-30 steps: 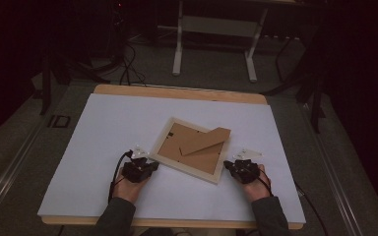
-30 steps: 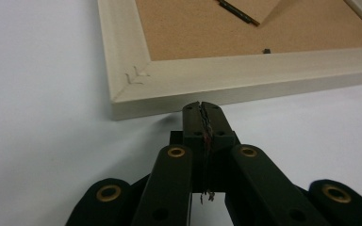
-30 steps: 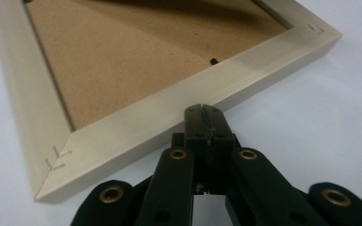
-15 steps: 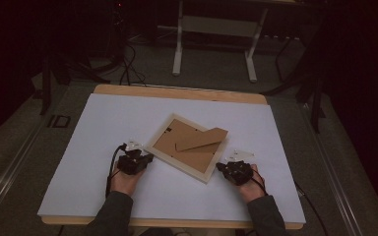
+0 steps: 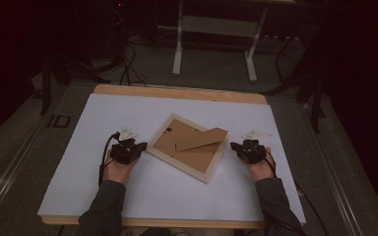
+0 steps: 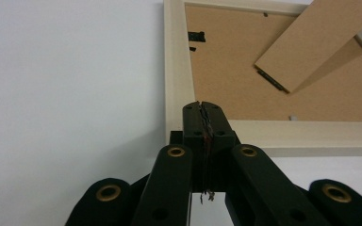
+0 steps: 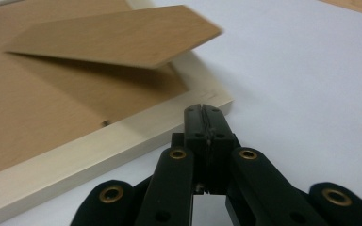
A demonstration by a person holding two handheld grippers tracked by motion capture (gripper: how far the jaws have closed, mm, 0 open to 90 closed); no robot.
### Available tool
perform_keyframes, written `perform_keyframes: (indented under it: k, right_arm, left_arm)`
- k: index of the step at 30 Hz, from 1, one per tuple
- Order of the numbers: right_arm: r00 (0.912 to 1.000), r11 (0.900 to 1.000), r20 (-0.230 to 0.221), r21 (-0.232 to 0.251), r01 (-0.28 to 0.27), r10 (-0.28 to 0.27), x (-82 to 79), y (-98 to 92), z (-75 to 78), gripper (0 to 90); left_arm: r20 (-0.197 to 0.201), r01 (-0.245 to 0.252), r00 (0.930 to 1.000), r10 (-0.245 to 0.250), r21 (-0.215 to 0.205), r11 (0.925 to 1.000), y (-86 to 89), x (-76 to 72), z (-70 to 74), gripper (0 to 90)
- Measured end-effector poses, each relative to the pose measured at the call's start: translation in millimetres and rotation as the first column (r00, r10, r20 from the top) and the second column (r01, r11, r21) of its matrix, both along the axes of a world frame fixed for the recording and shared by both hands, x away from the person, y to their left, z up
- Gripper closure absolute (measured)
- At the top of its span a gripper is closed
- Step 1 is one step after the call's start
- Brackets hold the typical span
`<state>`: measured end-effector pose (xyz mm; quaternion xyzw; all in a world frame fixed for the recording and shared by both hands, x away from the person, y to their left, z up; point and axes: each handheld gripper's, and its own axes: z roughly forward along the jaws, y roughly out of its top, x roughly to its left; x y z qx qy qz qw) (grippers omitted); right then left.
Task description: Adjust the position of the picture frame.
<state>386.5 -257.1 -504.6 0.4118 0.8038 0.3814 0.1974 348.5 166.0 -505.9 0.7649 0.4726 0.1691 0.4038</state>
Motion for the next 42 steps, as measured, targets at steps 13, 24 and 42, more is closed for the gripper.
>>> perform_keyframes:
  k: [13,24,42]
  right_arm:
    - [0.9988,0.999,-0.035,0.009,0.034,-0.034,35.7,-0.8,-11.6,89.9]
    - [0.9936,0.996,-0.077,0.016,0.084,-0.083,61.0,3.3,-20.1,89.9]
    - [0.9927,0.999,-0.114,0.012,0.040,-0.039,66.0,10.4,-20.3,89.9]
  left_arm:
    - [-0.032,0.033,0.9990,-0.032,0.030,0.9990,-5.8,4.4,-14.6,90.0]
    - [-0.056,0.041,0.9977,-0.038,0.048,0.9980,-8.2,4.1,-19.2,90.0]
    - [-0.072,0.021,0.9972,-0.017,0.052,0.9984,-9.4,8.4,-20.8,90.0]
